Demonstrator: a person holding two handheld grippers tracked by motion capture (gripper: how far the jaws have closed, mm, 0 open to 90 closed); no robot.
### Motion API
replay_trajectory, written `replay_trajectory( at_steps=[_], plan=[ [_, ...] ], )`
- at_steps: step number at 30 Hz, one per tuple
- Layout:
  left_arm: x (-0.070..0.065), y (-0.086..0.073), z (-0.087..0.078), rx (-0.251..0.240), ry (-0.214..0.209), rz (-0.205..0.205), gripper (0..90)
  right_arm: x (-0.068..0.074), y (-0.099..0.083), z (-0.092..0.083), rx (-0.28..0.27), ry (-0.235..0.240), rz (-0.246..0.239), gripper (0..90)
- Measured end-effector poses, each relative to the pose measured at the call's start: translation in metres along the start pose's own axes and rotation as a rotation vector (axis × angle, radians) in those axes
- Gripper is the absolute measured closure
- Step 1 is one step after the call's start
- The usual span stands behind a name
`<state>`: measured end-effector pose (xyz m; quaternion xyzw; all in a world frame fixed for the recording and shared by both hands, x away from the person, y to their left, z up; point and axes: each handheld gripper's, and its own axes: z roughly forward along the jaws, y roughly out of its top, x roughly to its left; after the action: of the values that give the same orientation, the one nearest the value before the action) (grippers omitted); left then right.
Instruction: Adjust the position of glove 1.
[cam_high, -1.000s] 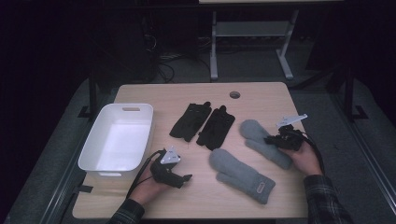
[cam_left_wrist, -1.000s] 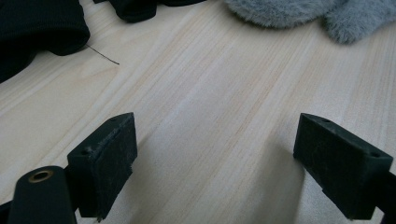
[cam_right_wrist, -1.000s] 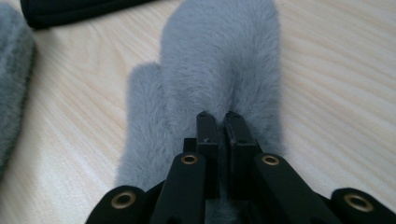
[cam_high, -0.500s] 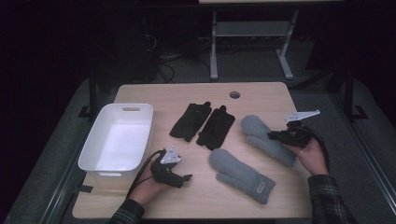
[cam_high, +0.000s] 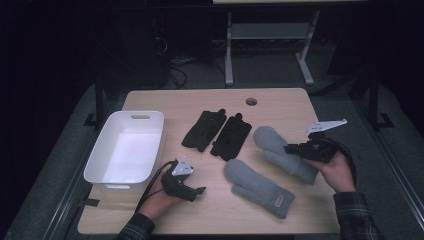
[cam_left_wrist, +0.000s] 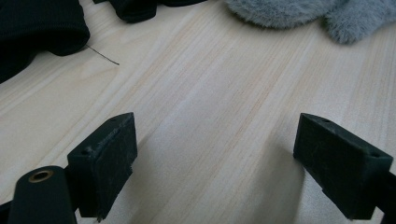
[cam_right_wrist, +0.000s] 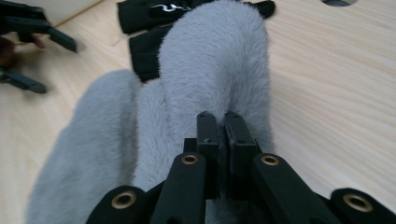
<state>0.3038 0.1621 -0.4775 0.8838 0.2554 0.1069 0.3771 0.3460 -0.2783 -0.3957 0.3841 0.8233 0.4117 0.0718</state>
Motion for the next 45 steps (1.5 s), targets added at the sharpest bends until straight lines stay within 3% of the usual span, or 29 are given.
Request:
replay_trajectory(
  at_steps=[17,31,38,45],
  plan=[
    [0.0,0.0,0.0,-0.004,0.001,0.003,12.6,0.057,0.003,0.001,0.015,0.069,-0.077,86.9],
    [0.0,0.0,0.0,0.002,-0.001,0.004,12.6,0.1,0.002,0.011,0.053,0.076,-0.073,87.3],
    [0.0,0.0,0.001,-0.002,0.0,0.001,12.5,0.112,-0.001,0.021,0.084,0.057,-0.063,87.3],
    [-0.001,0.0,0.001,-0.011,0.001,-0.006,12.5,0.111,-0.005,0.038,0.125,0.043,-0.048,87.1]
  ],
)
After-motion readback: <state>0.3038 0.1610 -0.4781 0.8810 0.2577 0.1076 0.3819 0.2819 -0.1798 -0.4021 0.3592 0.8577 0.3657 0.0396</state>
